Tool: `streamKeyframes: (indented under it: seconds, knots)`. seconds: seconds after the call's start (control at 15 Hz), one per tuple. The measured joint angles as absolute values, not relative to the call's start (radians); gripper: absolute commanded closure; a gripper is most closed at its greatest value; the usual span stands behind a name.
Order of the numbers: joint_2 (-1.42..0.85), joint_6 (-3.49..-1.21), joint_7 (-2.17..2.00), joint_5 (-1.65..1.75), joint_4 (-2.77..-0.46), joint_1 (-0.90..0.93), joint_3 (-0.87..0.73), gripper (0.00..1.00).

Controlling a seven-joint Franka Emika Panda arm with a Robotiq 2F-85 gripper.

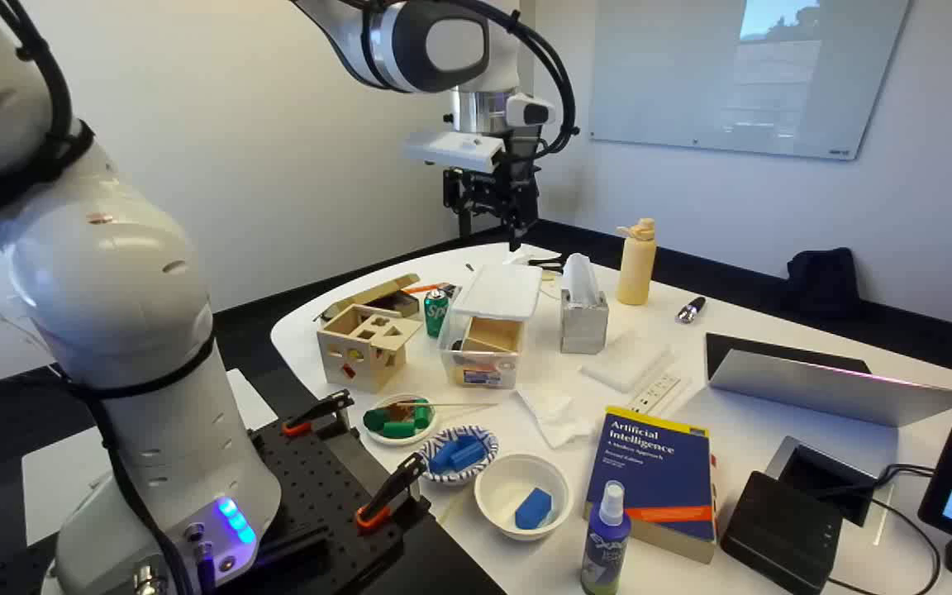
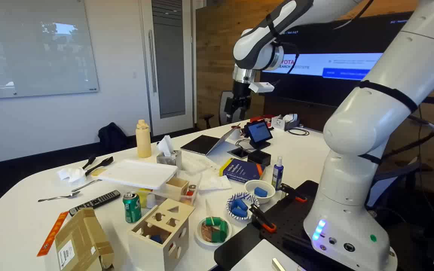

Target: Pick up the stick and stir in the bowl

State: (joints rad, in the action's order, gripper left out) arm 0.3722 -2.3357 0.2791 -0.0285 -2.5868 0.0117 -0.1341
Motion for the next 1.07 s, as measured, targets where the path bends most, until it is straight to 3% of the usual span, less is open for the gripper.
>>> streamKeyframes:
  seconds: [0.47, 0.8, 1.07]
  knots:
    - [0.311, -2.377, 0.188, -0.033, -2.61, 0.015, -0.083, 0.0]
    - [0.068, -2.563, -0.145, -0.002, -2.651, 0.046, 0.086, 0.0]
    - [-0.143, -2.673, -0.359, 0.046, -2.626, 0.085, 0.12, 0.0]
